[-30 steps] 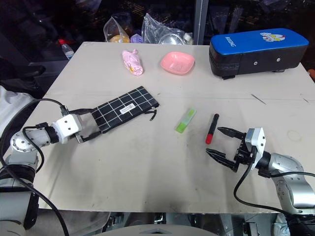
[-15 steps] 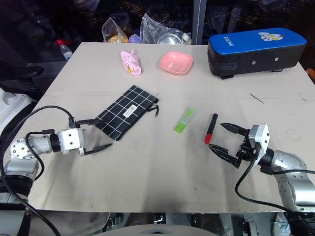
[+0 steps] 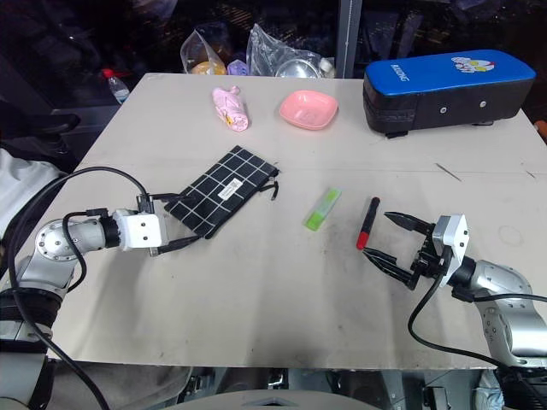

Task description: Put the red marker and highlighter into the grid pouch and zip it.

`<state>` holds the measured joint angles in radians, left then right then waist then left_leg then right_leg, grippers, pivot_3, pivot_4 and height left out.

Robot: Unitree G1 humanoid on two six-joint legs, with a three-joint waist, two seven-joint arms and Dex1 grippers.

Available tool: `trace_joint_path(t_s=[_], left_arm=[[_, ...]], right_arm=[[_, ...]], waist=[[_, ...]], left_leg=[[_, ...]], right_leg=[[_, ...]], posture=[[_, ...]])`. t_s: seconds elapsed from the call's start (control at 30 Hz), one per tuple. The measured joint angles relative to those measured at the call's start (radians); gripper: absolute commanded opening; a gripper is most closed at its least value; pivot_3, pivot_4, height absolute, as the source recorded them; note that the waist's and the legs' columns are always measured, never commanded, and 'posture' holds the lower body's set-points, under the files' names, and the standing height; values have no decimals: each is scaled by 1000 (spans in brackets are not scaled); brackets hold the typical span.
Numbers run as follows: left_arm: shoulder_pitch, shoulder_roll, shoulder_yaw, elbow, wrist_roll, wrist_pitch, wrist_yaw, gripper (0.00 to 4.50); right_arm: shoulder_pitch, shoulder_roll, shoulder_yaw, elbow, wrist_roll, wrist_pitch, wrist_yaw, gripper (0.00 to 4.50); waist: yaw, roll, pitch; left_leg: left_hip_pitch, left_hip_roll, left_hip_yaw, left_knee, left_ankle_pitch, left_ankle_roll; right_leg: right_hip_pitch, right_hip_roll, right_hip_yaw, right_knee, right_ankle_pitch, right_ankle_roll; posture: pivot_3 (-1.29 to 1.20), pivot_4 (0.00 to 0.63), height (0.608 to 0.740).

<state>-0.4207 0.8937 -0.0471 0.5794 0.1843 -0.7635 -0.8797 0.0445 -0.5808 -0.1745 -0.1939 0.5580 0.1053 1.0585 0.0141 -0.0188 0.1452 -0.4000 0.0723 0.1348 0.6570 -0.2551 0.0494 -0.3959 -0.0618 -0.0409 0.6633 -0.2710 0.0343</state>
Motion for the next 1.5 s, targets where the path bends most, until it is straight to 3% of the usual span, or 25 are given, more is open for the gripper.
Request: trace_joint_path(t_s=[0.4,0.7,1.3,1.33,1.4,1.5], left_arm=[[-40,-42,-43,30,270,-108,388,4452],[-56,-102,-86,25,520,61,766,4452],[-214,-176,-223,160,619,147,1010,4452],[-220,-184,-241,175,619,142,1012,3939],[-229,-187,-256,188,618,132,1013,3367],[-238,-187,-276,202,617,104,1019,1783]], right_arm=[[20,5,-1,-1,-1,-2,-39,4500],[32,9,-1,-2,-1,-4,-49,4500],[48,10,-1,-7,-1,-11,-66,4500],[48,10,-1,-7,-2,-13,-66,4500],[48,10,-1,-7,-2,-18,-67,4500],[48,10,-1,-7,-3,-23,-67,4500]], waist=[[0,0,0],[1,0,0],[0,-1,0],[-1,-1,0],[-1,-1,0],[0,-1,0]], left_leg=[[0,0,0,0,2,-3],[0,0,0,0,2,-3],[-1,0,1,0,3,-5],[-1,0,1,0,3,-5],[-1,-1,1,1,3,-5],[-1,0,1,1,3,-5]], right_leg=[[0,0,0,0,0,0],[0,0,0,0,0,0],[0,0,0,0,0,0],[-1,0,0,0,0,0],[-1,1,0,0,0,0],[-1,1,0,0,0,0]], posture=[[0,150,740],[0,150,740],[0,150,740],[0,150,740],[0,150,740],[0,150,740]])
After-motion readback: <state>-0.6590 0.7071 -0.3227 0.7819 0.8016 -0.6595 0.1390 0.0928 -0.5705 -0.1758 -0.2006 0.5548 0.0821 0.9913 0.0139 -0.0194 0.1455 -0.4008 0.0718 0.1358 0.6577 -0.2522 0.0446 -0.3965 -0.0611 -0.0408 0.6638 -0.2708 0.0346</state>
